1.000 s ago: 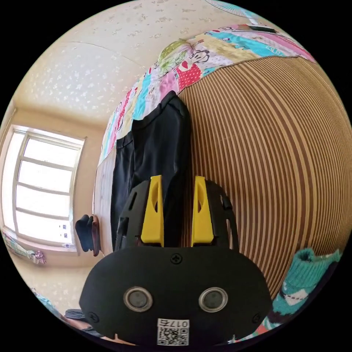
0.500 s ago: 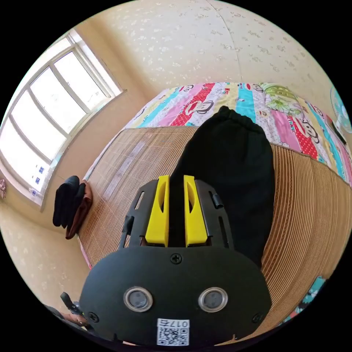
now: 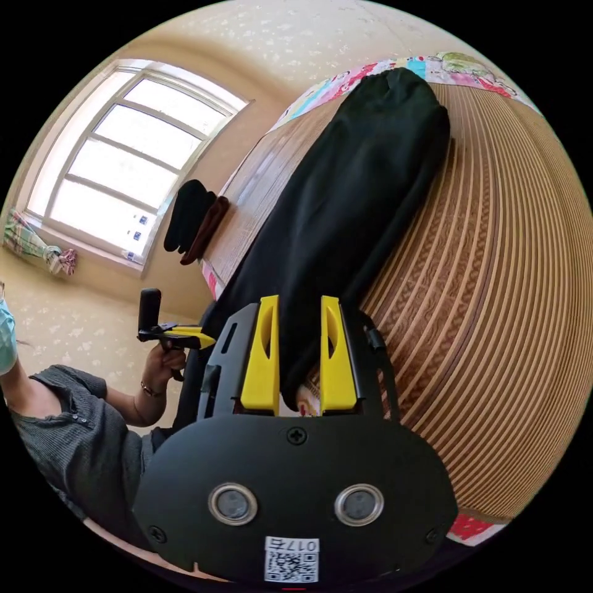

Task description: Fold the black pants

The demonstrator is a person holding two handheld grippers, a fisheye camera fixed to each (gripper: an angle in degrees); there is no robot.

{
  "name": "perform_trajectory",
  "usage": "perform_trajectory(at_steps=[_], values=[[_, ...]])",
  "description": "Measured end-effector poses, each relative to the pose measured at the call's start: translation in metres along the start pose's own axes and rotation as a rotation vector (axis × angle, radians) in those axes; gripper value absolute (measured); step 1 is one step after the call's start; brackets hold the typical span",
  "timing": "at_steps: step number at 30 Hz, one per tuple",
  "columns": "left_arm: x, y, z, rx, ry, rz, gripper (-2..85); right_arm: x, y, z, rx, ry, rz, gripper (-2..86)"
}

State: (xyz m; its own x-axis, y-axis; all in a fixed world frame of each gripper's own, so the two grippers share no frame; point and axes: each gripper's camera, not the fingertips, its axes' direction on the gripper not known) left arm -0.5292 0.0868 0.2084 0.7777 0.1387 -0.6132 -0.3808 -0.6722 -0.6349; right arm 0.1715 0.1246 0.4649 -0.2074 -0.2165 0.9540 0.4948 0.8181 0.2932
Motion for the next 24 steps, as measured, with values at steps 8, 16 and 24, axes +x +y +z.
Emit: perform_trajectory(at_steps=[8, 16, 24], values=[[0.022, -0.004, 0.007, 0.003, -0.080, 0.003, 6.0, -0.046, 0.059, 0.008, 0.103, 0.262, 0.014, 8.8], [0.035, -0.016, 0.005, -0.019, -0.056, -0.001, 5.1, -0.006, 0.040, -0.020, 0.006, -0.052, 0.039, 3.4], [0.055, -0.005, -0.043, 0.163, 0.377, 0.199, 2.4, -0.020, 0.056, -0.123, 0.253, -0.164, -0.035, 1.7]])
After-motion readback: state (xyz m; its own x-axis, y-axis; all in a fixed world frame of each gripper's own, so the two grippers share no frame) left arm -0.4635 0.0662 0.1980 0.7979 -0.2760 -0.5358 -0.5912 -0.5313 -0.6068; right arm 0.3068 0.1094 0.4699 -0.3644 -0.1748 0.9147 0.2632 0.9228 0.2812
